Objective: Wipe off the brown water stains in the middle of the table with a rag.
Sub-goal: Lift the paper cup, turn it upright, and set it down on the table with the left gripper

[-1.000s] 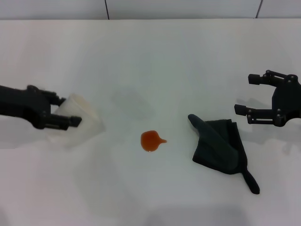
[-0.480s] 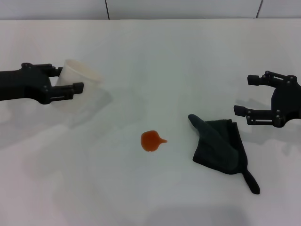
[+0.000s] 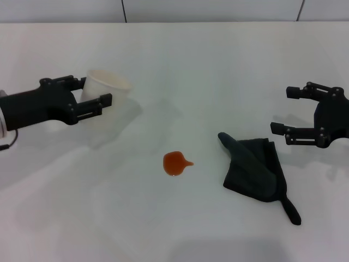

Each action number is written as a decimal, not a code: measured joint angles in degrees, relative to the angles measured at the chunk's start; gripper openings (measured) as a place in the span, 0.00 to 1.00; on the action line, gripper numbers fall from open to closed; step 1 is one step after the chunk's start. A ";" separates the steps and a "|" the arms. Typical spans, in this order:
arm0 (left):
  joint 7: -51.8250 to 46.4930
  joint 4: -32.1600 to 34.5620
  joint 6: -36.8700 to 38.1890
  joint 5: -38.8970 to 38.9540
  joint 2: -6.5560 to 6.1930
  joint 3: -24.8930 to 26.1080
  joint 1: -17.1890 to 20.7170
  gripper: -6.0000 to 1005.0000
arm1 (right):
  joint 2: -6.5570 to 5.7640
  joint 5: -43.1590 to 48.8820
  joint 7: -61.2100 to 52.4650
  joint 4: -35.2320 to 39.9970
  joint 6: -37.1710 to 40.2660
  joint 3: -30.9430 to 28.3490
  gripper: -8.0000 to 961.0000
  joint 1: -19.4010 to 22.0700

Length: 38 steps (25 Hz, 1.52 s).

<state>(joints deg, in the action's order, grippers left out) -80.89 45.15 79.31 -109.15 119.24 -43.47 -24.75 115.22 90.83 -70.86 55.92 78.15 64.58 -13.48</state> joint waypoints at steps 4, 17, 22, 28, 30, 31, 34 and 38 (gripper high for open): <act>4.71 -3.51 -0.37 3.88 0.02 0.11 1.42 0.65 | 0.00 -0.35 0.78 -0.71 0.15 0.02 0.91 0.04; 13.60 -11.13 -2.67 8.14 0.03 0.04 3.12 0.65 | 0.00 -1.15 2.48 -2.60 0.34 0.80 0.91 -0.27; 15.49 -12.79 -3.52 8.16 0.02 -0.05 3.13 0.65 | 0.00 -1.41 2.54 -2.66 0.25 1.49 0.91 -0.34; 16.91 -14.03 -4.24 8.14 0.02 -0.12 3.09 0.65 | 0.00 -1.70 2.60 -2.66 0.34 1.61 0.91 -0.38; 17.16 -14.08 -4.17 8.13 0.02 -0.13 3.13 0.65 | 0.00 -1.71 2.61 -2.66 0.34 1.61 0.91 -0.36; 17.27 -14.08 -4.09 8.07 0.02 -0.12 3.14 0.65 | 0.00 -1.71 2.62 -2.66 0.34 1.61 0.91 -0.34; 17.51 -14.04 -3.98 7.65 0.02 -0.12 3.16 0.65 | 0.00 -1.75 2.63 -2.66 0.38 1.72 0.91 -0.32; 17.83 -13.54 -3.96 7.04 -0.14 -0.17 3.15 0.65 | 0.00 -1.80 2.65 -2.49 0.43 2.09 0.91 -0.28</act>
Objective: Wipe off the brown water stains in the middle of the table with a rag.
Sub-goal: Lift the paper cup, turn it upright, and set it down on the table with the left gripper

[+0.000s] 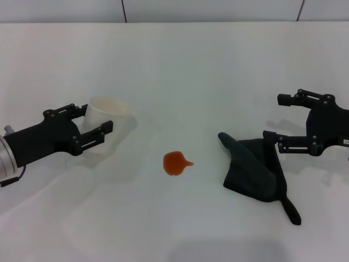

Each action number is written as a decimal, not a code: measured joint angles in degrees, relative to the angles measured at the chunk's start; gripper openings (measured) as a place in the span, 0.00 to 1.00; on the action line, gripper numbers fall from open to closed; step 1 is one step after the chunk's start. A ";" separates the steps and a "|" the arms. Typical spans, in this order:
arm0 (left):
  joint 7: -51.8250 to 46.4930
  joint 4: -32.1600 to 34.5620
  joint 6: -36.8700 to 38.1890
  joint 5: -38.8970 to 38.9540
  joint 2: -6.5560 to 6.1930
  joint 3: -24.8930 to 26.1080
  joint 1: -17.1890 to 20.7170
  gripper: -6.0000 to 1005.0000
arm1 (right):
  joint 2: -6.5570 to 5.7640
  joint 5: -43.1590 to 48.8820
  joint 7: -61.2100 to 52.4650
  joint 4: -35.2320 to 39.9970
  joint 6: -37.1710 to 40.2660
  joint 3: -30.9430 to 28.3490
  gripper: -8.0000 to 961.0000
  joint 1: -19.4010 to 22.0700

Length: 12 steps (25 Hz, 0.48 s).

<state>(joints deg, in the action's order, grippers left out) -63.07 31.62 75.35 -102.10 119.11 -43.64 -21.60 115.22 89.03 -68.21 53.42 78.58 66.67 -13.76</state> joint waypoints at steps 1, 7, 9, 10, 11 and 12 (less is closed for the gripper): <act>0.42 0.06 0.01 -0.10 -0.03 -0.02 -0.01 0.65 | 0.00 0.00 0.00 0.01 0.00 0.05 0.91 -0.01; 4.27 0.10 -0.31 -0.27 -0.04 -0.05 -0.06 0.65 | 0.00 -0.06 0.01 0.03 -0.02 0.13 0.91 -0.19; 5.14 0.11 -0.40 -0.28 -0.05 -0.04 -0.14 0.65 | 0.00 -0.08 -0.05 0.03 -0.04 0.13 0.91 -0.26; 5.69 0.11 -0.41 -0.27 -0.07 -0.04 -0.19 0.65 | 0.00 -0.08 -0.10 0.09 -0.05 0.13 0.91 -0.27; 6.05 0.11 -0.43 -0.23 -0.06 -0.04 -0.21 0.65 | 0.00 -0.09 -0.19 0.23 -0.05 0.13 0.91 -0.27; 6.31 0.11 -0.46 -0.17 -0.05 -0.04 -0.21 0.65 | 0.00 -0.09 -0.25 0.30 -0.06 0.13 0.91 -0.28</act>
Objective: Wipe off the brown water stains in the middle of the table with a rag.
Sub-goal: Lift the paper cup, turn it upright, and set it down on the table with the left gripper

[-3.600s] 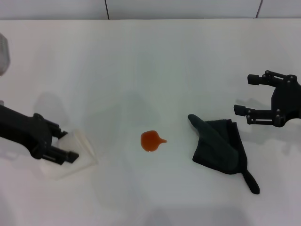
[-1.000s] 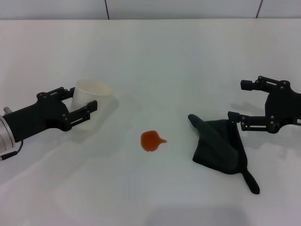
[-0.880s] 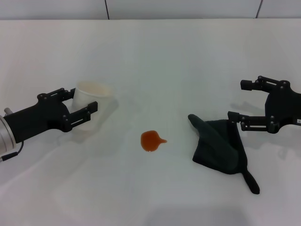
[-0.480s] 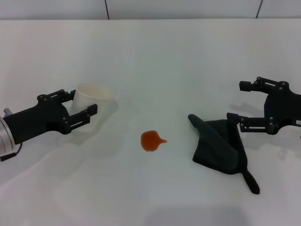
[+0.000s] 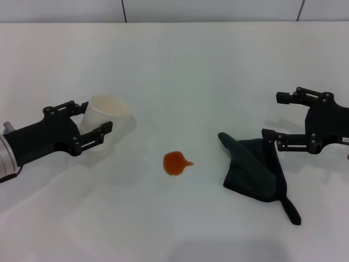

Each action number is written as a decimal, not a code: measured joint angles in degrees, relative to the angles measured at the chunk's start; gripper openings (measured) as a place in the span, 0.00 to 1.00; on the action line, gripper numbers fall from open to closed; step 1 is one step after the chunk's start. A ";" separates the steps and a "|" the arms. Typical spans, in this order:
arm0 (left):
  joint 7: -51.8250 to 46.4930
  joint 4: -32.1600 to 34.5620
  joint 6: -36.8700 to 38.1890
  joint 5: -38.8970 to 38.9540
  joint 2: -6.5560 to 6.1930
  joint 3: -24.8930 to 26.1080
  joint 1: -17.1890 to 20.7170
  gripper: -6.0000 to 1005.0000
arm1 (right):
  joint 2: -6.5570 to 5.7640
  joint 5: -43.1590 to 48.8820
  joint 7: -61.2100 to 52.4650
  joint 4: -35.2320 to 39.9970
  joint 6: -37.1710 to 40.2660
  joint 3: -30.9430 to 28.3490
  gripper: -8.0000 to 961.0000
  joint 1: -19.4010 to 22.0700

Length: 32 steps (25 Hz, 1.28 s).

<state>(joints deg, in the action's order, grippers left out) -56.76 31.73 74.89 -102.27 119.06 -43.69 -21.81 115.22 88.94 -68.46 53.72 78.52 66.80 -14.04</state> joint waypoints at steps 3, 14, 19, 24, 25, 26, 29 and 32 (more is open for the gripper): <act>0.33 0.00 -0.06 0.33 0.03 0.04 -0.07 0.65 | 0.00 -0.34 -0.02 0.11 -0.06 0.00 0.91 -0.01; 1.00 1.04 -0.10 1.51 0.18 0.41 0.05 0.65 | 0.00 -0.63 0.24 0.16 -0.44 0.00 0.91 -0.03; 1.62 0.89 -0.10 2.33 0.19 0.55 0.14 0.65 | 0.00 -0.63 0.18 0.29 -0.47 0.00 0.91 -0.03; 1.72 0.11 -0.07 4.57 0.22 0.73 0.25 0.65 | 0.00 -0.63 0.09 0.35 -0.47 0.03 0.91 -0.02; 1.77 -0.28 0.03 5.61 0.21 0.73 0.27 0.65 | 0.00 -0.64 0.08 0.35 -0.47 0.05 0.91 -0.02; 1.89 -0.62 0.12 6.33 0.19 0.72 0.29 0.65 | 0.00 -0.65 0.09 0.34 -0.47 0.08 0.91 -0.02; 2.70 -1.72 0.35 8.17 0.16 0.52 0.35 0.65 | 0.00 -0.68 0.15 0.35 -0.47 0.09 0.91 -0.02; 3.74 -2.68 0.35 8.23 0.22 0.41 0.30 0.65 | 0.00 -0.70 0.21 0.35 -0.42 0.09 0.91 -0.02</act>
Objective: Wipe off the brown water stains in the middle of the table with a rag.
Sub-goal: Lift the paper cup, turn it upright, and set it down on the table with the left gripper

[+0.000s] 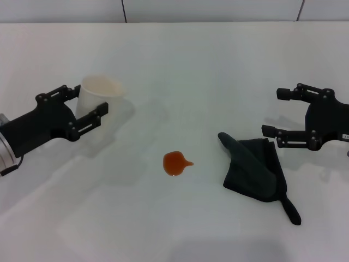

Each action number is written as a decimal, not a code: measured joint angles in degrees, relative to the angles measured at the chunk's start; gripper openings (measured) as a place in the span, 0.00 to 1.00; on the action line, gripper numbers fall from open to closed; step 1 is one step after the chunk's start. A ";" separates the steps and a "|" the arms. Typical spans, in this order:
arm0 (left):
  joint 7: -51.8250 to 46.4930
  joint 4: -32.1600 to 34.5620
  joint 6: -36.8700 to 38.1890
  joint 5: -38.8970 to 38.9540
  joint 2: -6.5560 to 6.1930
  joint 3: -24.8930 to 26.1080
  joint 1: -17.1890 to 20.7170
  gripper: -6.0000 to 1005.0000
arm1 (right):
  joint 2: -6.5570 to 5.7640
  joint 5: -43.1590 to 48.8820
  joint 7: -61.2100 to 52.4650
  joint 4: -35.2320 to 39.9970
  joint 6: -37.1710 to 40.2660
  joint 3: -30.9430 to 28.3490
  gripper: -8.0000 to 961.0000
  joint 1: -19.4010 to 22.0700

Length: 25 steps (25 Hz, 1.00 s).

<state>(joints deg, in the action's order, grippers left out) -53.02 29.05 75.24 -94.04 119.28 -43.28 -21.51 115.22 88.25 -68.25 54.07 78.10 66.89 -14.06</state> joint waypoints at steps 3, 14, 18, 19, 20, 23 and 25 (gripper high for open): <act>1.31 -0.60 0.04 0.02 0.00 -0.08 0.02 0.65 | 0.00 -0.01 0.01 0.00 0.12 0.00 0.91 0.01; 8.31 -4.44 0.14 1.87 -0.01 -0.15 0.34 0.65 | 0.00 -0.01 0.06 -0.18 -0.02 0.80 0.91 0.26; 11.86 -6.20 0.17 2.96 -0.02 -0.12 0.53 0.65 | 0.00 0.28 0.30 -0.43 -0.03 0.98 0.91 0.19; 12.71 -6.58 0.17 3.23 -0.02 -0.09 0.59 0.65 | 0.00 0.36 0.39 -0.50 -0.06 1.05 0.91 0.15; 13.63 -7.02 0.18 3.58 -0.02 -0.05 0.66 0.65 | 0.00 0.41 0.51 -0.56 -0.14 1.13 0.91 0.07; 16.68 -8.77 0.18 4.99 0.04 -0.07 0.72 0.65 | 0.00 0.46 1.57 -0.76 -0.84 1.54 0.91 0.06; 17.59 -9.29 0.18 5.37 0.05 -0.12 0.79 0.65 | 0.00 0.42 1.89 -0.80 -1.45 1.97 0.91 0.10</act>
<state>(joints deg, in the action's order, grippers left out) -35.43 19.76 75.42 -88.67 119.33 -43.40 -20.72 115.22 88.67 -66.37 53.26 76.65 68.86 -13.97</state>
